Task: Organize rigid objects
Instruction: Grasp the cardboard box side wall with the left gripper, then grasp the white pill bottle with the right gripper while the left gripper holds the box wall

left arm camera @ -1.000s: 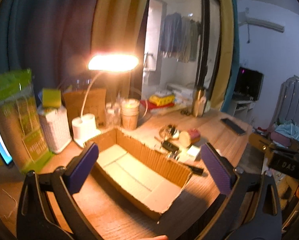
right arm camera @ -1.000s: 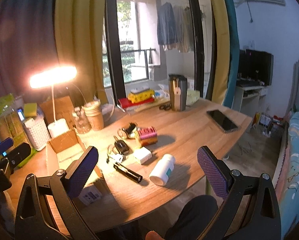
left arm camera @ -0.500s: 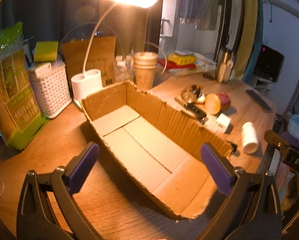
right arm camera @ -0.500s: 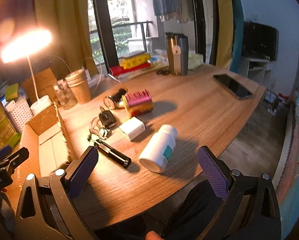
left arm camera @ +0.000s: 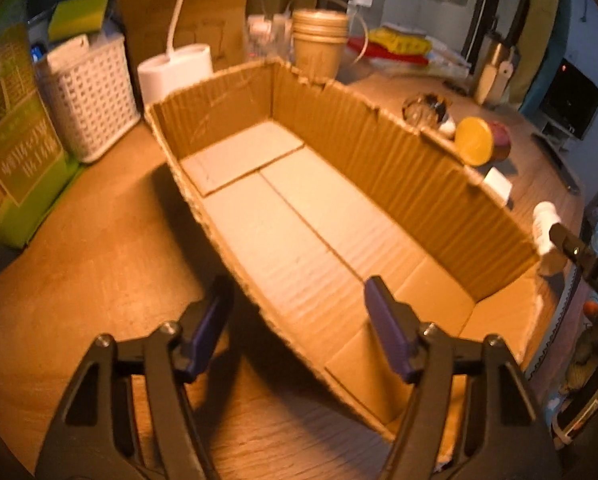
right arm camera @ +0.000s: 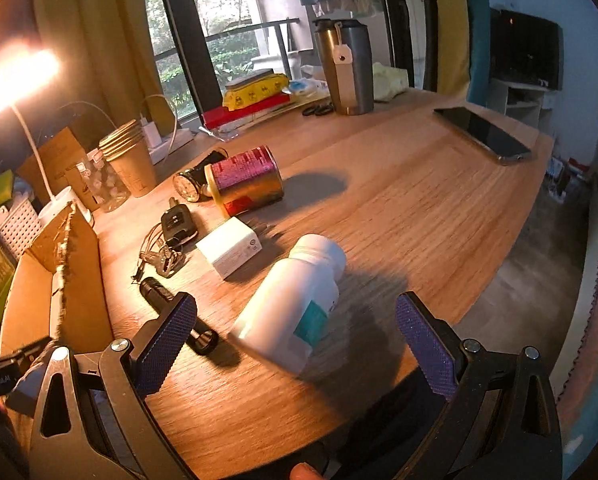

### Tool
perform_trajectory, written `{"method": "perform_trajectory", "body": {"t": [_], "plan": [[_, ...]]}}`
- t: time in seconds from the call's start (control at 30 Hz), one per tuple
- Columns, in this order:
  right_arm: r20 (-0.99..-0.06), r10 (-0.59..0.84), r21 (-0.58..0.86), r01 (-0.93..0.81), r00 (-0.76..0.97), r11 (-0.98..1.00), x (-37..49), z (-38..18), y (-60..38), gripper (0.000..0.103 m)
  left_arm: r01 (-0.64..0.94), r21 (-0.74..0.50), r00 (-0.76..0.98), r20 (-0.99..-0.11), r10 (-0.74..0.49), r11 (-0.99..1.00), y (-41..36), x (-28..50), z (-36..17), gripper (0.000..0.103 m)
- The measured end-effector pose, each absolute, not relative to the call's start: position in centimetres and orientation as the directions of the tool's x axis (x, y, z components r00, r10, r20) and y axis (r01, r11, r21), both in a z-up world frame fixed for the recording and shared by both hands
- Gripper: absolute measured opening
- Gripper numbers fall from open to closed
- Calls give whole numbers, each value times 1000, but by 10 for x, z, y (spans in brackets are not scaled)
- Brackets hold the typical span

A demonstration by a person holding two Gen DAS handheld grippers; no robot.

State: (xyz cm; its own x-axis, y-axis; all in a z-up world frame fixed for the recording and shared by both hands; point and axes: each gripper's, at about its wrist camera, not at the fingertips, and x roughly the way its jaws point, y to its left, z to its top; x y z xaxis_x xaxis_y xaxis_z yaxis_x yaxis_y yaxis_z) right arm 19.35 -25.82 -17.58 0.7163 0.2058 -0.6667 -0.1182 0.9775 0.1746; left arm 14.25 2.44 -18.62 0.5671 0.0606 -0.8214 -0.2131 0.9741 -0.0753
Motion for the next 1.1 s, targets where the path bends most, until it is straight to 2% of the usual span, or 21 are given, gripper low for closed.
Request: {"method": "perform_trajectory", "body": {"t": [0.1,0.17,0.23,0.3,0.43,0.6,0.77,1.1], "plan": [[-671,213,178,-124,710,976,199,-179,-258,101,-202,-87,531,-846,34,976,25,146,-192,64],[-671,216,179,-127,709,976,202,-179,-258,101,-201,-95,515,-857,23,975,25,149,-193,57],[-669,214,178,-126,712,976,204,-179,-259,101,-206,-88,515,-856,32,975,27,150,-193,37],[-668,214,176,-127,713,976,205,-179,-259,101,-204,-110,504,-864,8,973,31,154,-195,25],[-669,201,158,-127,715,979,207,-180,-257,101,-193,-113,507,-862,0,975,37,161,-194,14],[-670,175,125,-123,721,985,206,-177,-254,101,-129,-87,512,-859,-9,988,48,175,-193,7],[-673,147,103,-105,725,989,206,-177,-251,101,-84,-80,542,-840,-22,993,64,187,-192,7],[-702,109,84,-70,704,994,212,-189,-244,101,-18,-187,646,-752,-131,982,76,196,-189,7]]}}
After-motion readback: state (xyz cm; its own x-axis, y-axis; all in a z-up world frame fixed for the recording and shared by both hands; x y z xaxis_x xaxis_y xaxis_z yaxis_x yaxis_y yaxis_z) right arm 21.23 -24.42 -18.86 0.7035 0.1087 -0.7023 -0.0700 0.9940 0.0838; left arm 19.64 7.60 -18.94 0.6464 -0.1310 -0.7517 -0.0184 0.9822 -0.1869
